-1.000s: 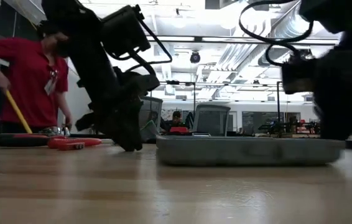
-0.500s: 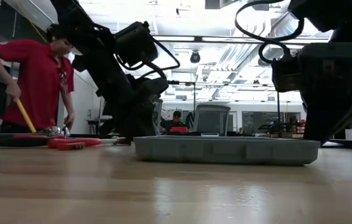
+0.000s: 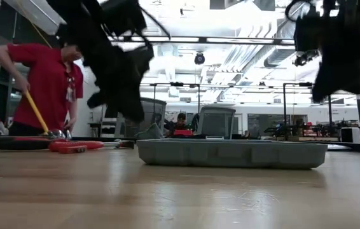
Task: Prefit tool cases
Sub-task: Put the screwdriver bit set into the gray tool case
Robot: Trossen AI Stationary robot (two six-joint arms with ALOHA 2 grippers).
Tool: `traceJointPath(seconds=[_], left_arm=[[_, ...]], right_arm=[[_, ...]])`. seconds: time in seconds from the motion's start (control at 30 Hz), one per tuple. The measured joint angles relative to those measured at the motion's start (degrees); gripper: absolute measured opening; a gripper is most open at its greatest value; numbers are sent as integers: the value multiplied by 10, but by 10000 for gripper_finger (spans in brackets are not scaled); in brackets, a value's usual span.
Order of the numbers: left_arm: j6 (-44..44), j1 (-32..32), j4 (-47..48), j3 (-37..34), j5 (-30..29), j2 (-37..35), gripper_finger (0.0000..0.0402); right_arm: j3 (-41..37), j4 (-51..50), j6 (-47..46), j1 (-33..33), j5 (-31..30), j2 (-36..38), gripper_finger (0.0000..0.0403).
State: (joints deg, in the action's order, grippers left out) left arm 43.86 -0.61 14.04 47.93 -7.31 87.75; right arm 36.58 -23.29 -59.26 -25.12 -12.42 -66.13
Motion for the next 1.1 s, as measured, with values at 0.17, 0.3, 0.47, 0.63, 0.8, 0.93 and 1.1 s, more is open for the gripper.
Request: traceJointPath(seconds=[0.17,0.3,0.47,0.63,0.8,0.93,1.1], left_arm=[[27,-33,-2,1,-22,-34,56],[49,-58,-3,1,-24,-38,56],[71,-89,-2,1,-24,-37,56],[102,-114,-1,1,-50,-37,56],[119,-130,-2,1,-74,-33,56],[137,-140,-2,2,-74,-26,56],[155,-154,-5,2,-79,-18,56]], right_arm=[[0,18,39,0,0,58,123],[1,17,44,0,0,61,165],[0,43,80,0,-18,61,172],[1,26,81,-13,0,54,170],[1,-37,113,-63,11,-5,170],[1,-19,115,-98,40,-64,170],[7,5,113,-130,40,-113,170]])
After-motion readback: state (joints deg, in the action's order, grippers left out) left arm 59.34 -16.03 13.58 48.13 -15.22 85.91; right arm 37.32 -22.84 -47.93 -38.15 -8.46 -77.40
